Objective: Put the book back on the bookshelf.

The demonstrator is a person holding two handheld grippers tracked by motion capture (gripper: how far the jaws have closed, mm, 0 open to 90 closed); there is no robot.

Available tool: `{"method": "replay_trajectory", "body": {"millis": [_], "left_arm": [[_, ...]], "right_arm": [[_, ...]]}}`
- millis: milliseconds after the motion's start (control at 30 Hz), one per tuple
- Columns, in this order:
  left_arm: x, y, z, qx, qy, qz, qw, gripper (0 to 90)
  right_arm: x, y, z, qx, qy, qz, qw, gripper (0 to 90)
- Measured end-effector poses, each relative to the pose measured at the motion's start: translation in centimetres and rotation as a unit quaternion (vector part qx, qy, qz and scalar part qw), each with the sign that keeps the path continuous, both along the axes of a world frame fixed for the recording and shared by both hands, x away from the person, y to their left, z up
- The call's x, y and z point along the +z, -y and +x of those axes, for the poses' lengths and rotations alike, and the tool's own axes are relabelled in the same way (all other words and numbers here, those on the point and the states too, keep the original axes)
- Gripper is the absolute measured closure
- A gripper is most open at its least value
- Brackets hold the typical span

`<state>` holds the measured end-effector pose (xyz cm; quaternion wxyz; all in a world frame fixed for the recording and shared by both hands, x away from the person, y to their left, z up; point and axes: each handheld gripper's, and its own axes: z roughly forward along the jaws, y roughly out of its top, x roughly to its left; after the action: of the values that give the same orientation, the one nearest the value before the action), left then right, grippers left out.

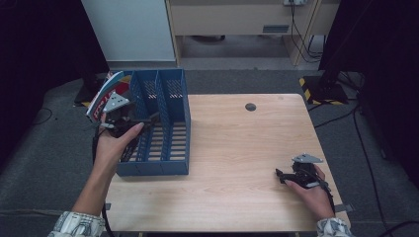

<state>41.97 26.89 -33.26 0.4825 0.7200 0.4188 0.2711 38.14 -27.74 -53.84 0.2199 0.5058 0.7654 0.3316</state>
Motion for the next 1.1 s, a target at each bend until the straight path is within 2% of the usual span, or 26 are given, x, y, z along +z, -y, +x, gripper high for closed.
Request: {"method": "replay_trajectory", "body": {"millis": [267,367,467,700,1100], "left_arm": [[-1.2,2.0,0.2,-0.02,-0.015,0.004,0.9997,2.6],[-1.9,2.8,0.3,-0.028,-0.02,0.014,0.9993,2.5],[-2.7,3.8,0.3,-0.038,-0.03,0.033,0.9983,2.9],[-4.3,5.6,0.0,-0.06,-0.047,0.039,0.9963,2.8],[-5.5,9.4,-0.8,-0.104,-0.057,0.049,0.9918,2.5]], "right_arm": [[0.0,0.0,0.0,0.001,-0.001,0.0,1.0,13.4],[0.0,0.0,0.0,0.0,-0.001,0.0,1.0,13.3],[0.0,0.0,0.0,0.001,-0.001,0.0,1.0,13.1],[0.0,-0.1,-0.1,-0.001,-0.004,0.001,1.0,11.8],[0.0,-0.1,-0.1,0.0,-0.005,0.0,1.0,11.6]]}}
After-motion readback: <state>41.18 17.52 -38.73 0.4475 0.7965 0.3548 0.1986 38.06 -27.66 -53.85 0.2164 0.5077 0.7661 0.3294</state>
